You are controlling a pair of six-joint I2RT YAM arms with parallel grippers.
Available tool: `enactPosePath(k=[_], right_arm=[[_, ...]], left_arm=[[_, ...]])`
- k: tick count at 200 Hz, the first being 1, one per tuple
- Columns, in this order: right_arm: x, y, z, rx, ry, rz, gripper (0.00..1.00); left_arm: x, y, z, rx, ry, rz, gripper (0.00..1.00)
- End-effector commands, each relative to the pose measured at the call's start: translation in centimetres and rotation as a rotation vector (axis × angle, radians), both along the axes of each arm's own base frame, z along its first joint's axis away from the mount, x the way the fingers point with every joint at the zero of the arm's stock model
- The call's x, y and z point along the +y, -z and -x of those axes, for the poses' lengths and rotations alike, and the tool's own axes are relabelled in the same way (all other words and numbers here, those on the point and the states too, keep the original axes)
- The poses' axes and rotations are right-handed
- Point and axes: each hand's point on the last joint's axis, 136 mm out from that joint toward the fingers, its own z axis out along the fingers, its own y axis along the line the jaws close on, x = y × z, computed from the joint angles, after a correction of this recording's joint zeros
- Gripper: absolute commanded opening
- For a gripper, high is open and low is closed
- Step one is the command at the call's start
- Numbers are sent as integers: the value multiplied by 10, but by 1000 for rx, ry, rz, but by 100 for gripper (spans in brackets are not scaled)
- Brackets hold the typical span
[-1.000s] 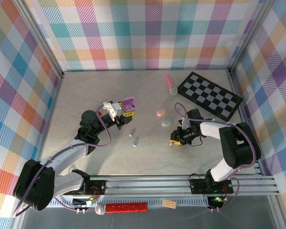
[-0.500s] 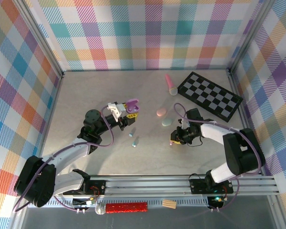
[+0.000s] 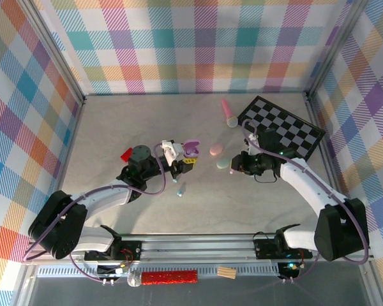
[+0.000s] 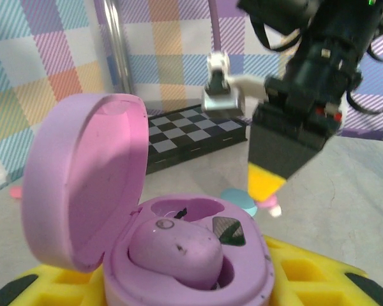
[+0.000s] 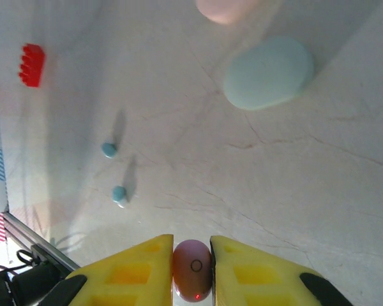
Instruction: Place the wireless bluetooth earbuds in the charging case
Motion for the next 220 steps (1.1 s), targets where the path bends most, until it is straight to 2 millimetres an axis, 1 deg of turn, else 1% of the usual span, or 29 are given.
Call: enactPosePath(k=[1,24,48,64,91,114,136,160,220], right_arm=[[3,-30,3,-42,-25,-1,21],[10,-57,3,-102,-41,-26,21],[20,-80,8,-157,-73,-51,21],[27,-90,10,-187,-98,-57,21],[38,-100,13,-215,-132,-73,21],[47,-106,13,-232,-161,-84,21],[54,-107,11,-237,-180,-89,21],[63,-106,10,-235,-201,-104,21],[76,-99,9,-224,-226,-113,21]], left_arm=[[-17,-7,4,-20,78,-10,41],[-29,5,11,17,144,-39,41],[-40,12,13,55,191,-46,41],[-46,15,15,77,216,-45,41],[-52,17,15,115,237,-36,41],[-55,16,18,146,251,-21,41],[-56,15,19,167,259,-12,41],[-56,15,20,191,267,-11,41],[-58,17,24,212,292,-18,41]])
